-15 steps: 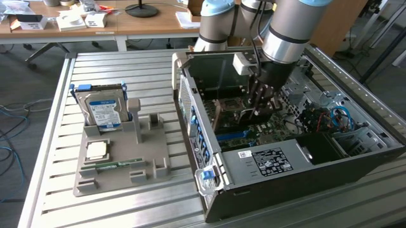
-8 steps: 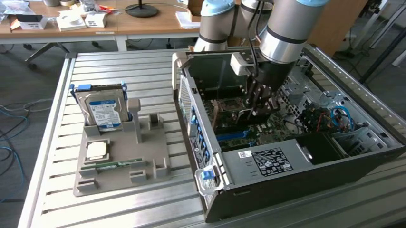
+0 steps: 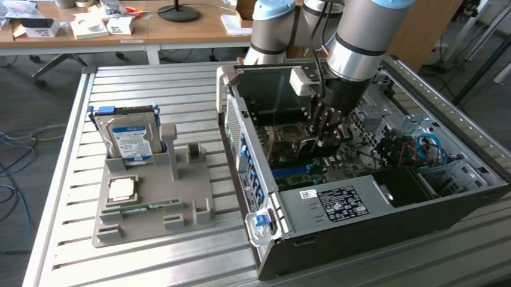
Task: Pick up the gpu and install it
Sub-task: 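Insert the gpu into the slot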
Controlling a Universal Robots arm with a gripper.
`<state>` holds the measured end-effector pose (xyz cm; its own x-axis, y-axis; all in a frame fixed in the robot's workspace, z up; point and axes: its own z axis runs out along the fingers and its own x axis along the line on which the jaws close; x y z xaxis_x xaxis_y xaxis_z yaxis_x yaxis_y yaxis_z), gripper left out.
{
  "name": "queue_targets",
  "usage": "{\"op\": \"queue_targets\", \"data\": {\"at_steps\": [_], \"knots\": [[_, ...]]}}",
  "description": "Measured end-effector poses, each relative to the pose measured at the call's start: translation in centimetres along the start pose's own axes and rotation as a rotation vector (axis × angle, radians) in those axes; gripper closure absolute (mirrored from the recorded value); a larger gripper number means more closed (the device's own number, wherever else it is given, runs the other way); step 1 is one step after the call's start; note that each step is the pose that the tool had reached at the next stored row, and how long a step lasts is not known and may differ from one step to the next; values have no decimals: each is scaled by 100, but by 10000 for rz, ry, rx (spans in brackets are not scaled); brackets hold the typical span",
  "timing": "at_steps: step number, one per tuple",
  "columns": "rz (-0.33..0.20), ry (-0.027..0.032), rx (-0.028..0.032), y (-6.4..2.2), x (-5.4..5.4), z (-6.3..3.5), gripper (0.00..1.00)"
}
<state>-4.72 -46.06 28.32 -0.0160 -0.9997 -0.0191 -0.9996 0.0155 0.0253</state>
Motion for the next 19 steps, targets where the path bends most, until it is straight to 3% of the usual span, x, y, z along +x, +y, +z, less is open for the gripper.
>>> {"op": "queue_targets", "data": {"at_steps": [19], "knots": [[1,-2,12,68,2,45,73]]}}
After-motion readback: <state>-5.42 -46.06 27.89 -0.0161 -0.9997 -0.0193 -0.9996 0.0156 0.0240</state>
